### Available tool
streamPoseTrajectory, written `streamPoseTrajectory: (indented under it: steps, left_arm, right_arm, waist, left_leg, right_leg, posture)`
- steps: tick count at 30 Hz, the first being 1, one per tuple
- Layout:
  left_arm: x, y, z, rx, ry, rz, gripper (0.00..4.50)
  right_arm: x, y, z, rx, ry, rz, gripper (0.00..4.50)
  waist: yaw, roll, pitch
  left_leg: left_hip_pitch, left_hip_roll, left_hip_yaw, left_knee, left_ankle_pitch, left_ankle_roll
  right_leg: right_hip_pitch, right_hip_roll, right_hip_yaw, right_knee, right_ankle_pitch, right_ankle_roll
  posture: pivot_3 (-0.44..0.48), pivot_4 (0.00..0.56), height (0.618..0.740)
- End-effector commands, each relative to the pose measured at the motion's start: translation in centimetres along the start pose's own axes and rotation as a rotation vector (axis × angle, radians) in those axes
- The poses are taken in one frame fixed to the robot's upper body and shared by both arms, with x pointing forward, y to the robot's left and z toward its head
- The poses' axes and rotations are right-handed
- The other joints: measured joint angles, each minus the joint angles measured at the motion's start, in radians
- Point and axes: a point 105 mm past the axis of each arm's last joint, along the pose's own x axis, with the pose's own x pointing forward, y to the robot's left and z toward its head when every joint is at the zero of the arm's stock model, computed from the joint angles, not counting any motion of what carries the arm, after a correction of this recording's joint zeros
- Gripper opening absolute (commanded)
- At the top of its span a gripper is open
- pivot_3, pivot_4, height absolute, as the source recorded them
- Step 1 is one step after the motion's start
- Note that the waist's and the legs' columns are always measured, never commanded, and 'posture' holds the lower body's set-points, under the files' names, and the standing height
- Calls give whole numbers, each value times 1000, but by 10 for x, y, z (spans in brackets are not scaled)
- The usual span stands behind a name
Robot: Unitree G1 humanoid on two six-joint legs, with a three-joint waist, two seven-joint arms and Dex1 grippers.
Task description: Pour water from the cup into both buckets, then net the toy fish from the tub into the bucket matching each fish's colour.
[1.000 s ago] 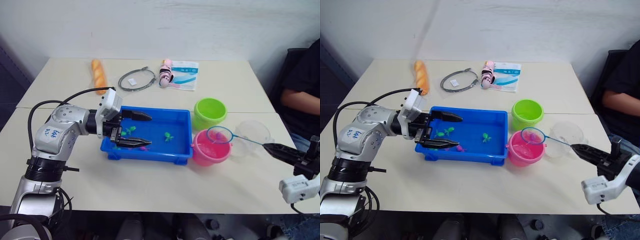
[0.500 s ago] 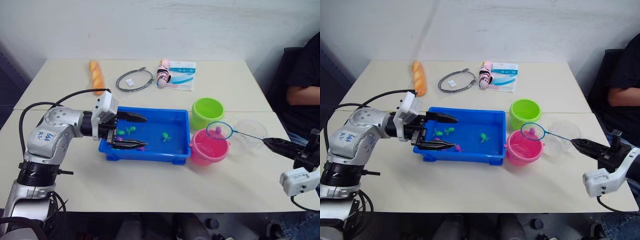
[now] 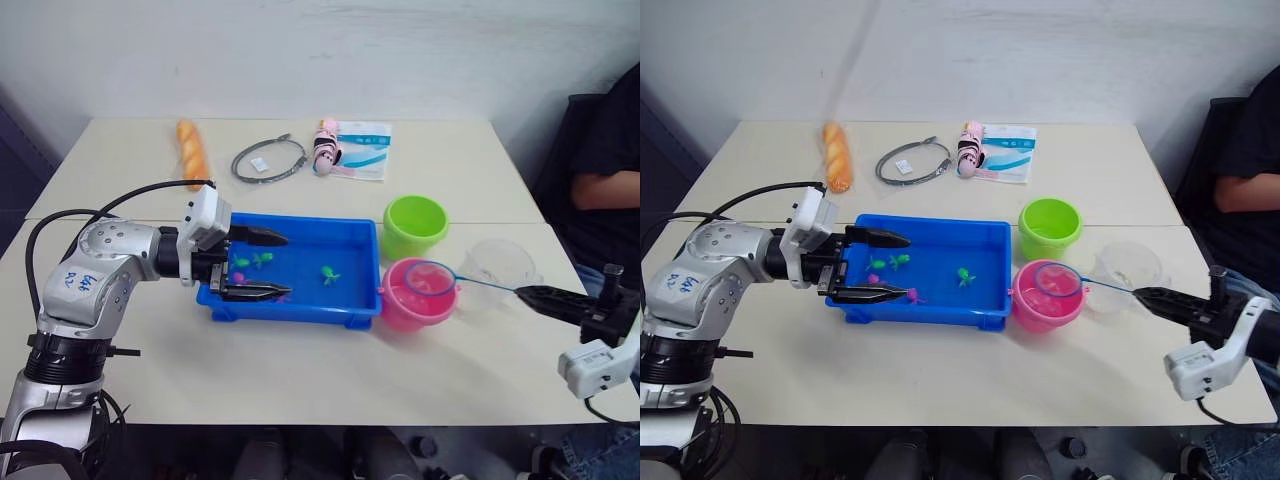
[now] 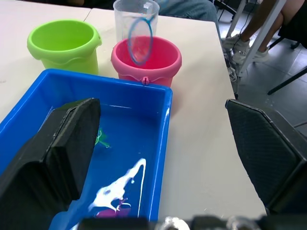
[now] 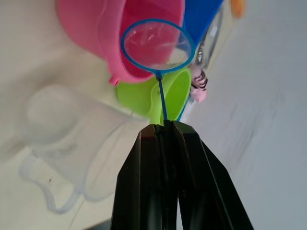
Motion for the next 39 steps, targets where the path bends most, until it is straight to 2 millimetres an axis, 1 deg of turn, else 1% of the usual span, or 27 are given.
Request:
streamPoseTrajectory:
  steps: [1,3,4,5,6,8,9,11,12,15,17,19,21,24,28,34,37,39]
  left_arm:
    - [-9,-4,2,12,15,6,4478]
    - [-20,-5,-5,-21,38,22,4478]
    - [-23,-6,-6,-30,44,29,4478]
    - [-29,-5,-10,-42,60,52,4478]
    - [-36,-5,-14,-51,79,79,4478]
    - [-48,-5,-22,-71,111,129,4478]
    - [-51,-6,-23,-77,119,141,4478]
    - [-60,-8,-28,-92,143,169,4478]
    - [-63,-9,-29,-97,152,178,4478]
    - [-80,-13,-35,-137,180,223,4478]
    - [-87,-15,-36,-146,191,250,4478]
    - [-91,-17,-35,-150,194,267,4478]
    - [-93,-19,-35,-155,191,282,4478]
    - [-90,-21,-36,-161,180,304,4478]
    - [-88,-25,-35,-164,179,308,4478]
    - [-100,-22,-38,-172,205,354,4478]
    - [-101,-21,-37,-165,205,358,4478]
    - [-101,-19,-35,-157,201,360,4478]
  right_arm:
    - [-2,-35,-8,151,15,-177,0]
    - [9,-50,-5,326,-27,-243,0]
    - [12,-55,-5,380,-35,-261,0]
    - [24,-66,-3,458,-62,-294,0]
    - [39,-73,4,530,-105,-289,0]
    - [68,-81,23,624,-203,-233,0]
    - [76,-83,29,643,-228,-211,0]
    - [97,-80,40,711,-264,-122,0]
    - [103,-79,45,726,-276,-87,0]
    - [132,-78,54,821,-301,-14,0]
    - [144,-75,60,813,-303,38,0]
    - [153,-69,66,774,-305,102,0]
    - [162,-66,67,757,-294,122,0]
    - [181,-67,62,678,-258,100,0]
    - [194,-59,69,603,-289,161,0]
    - [204,-50,78,502,-319,220,0]
    - [202,-48,89,508,-369,243,0]
    - [199,-49,95,543,-401,249,0]
  waist:
    - [0,0,0]
    - [-2,0,0]
    - [-5,0,0]
    - [-4,0,0]
    - [-10,0,0]
    - [-18,0,0]
    - [-18,0,0]
    - [-14,0,0]
    - [-9,0,0]
    - [1,0,0]
    - [5,0,0]
    - [6,0,0]
    - [6,0,0]
    - [-1,0,0]
    - [-4,0,0]
    - [-4,0,0]
    - [-3,0,0]
    - [-3,0,0]
  left_leg:
    - [0,0,0,0,0,0]
    - [1,1,0,0,0,0]
    - [1,2,0,0,0,0]
    - [1,2,-1,0,0,0]
    - [1,2,-1,0,0,0]
    - [1,2,-1,1,0,0]
    - [1,2,-2,0,0,0]
    - [-1,3,-5,0,0,0]
    - [-2,2,-5,0,0,0]
    - [-6,1,-4,0,0,0]
    - [-6,0,-5,0,-1,1]
    - [-7,0,-5,0,-1,2]
    - [-7,-1,-5,0,-3,5]
    - [-7,-1,-5,0,-3,6]
    - [-6,-1,-5,-1,-3,5]
    - [-7,-1,-5,-1,-3,4]
    - [-7,-1,-5,-1,-3,4]
    - [-7,-1,-5,-1,-3,4]
  right_leg:
    - [0,0,0,0,0,0]
    - [1,0,0,0,0,0]
    - [1,1,0,0,0,0]
    - [1,1,0,0,0,0]
    - [1,0,-1,0,0,0]
    - [0,0,-1,0,1,-2]
    - [0,0,-1,0,1,-2]
    - [-1,0,-3,0,1,-3]
    - [-2,-1,-4,0,1,-3]
    - [-6,-2,-4,-1,1,-3]
    - [-7,-3,-4,-1,1,-3]
    - [-7,-4,-5,-1,1,-3]
    - [-6,-5,-5,-2,1,-3]
    - [-7,-5,-5,-2,1,-3]
    - [-8,-4,-5,0,1,-3]
    - [-8,-4,-5,-1,0,-3]
    - [-8,-4,-5,-1,0,-3]
    - [-8,-4,-5,-1,0,-3]
  posture:
    - [0,150,740]
    - [0,150,740]
    - [0,150,740]
    - [0,150,740]
    - [0,150,740]
    - [0,150,740]
    - [0,150,740]
    - [0,150,740]
    - [0,150,740]
    - [0,150,740]
    - [0,150,740]
    - [0,150,740]
    - [0,150,740]
    - [0,150,740]
    - [0,150,740]
    - [0,150,740]
    - [0,150,740]
    - [0,150,740]
